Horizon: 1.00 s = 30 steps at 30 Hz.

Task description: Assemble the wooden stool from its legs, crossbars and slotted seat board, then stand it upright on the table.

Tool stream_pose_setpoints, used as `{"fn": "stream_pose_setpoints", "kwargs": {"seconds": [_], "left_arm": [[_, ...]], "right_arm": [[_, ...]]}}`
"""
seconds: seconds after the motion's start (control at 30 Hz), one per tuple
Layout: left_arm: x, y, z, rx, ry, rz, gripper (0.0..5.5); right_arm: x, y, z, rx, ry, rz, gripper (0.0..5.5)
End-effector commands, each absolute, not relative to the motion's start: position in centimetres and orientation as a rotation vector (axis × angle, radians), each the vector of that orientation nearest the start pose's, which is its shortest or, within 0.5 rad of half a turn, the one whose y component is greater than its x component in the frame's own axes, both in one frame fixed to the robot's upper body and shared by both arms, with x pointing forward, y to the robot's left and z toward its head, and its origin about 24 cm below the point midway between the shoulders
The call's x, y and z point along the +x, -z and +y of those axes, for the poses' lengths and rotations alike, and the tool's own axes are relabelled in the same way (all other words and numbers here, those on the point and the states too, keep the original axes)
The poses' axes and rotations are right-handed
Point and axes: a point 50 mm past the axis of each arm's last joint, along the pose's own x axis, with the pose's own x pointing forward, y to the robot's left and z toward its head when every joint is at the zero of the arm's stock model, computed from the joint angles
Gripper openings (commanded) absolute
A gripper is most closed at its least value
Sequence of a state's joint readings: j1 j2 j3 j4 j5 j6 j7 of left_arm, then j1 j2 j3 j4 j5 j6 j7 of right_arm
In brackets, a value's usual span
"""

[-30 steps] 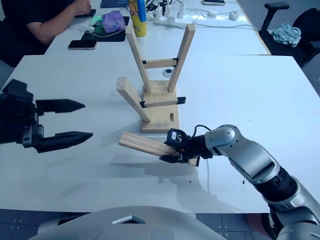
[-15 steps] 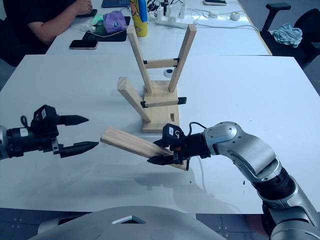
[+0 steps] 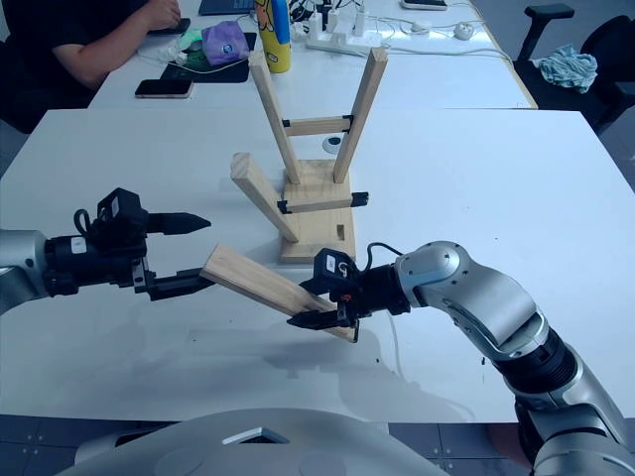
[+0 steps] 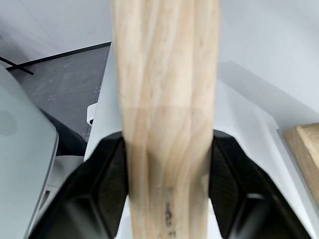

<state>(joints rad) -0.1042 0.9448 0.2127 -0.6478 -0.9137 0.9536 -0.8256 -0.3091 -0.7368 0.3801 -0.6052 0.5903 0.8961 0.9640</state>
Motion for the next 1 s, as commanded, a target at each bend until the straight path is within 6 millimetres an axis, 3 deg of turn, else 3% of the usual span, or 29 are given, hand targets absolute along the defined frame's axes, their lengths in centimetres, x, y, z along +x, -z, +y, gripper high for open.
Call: {"fn": "stream_pose_setpoints", "kwargs": {"seconds": [0.03, 0.63, 0.77, 0.9, 1.0], "left_arm": [[20.2, -19.1, 17.6, 0.145, 1.179, 0.320, 4.78], [20.4, -19.1, 13.2, 0.047, 1.273, 0.253, 4.78], [20.7, -19.4, 13.8, 0.053, 1.242, 0.248, 4.78], [20.8, -19.6, 15.4, 0.058, 1.169, 0.253, 4.78], [20.2, -18.5, 16.9, 0.067, 1.113, 0.324, 4.78]], "right_arm": [[19.9, -12.5, -10.4, -0.283, -1.550, 0.514, 2.04], [19.8, -12.2, -9.9, -0.294, -1.561, 0.502, 2.04], [19.8, -12.4, -10.1, -0.244, -1.548, 0.481, 2.04], [19.8, -12.6, -11.8, -0.152, -1.504, 0.475, 2.04], [20.1, -12.5, -13.6, -0.116, -1.461, 0.474, 2.04]]}}
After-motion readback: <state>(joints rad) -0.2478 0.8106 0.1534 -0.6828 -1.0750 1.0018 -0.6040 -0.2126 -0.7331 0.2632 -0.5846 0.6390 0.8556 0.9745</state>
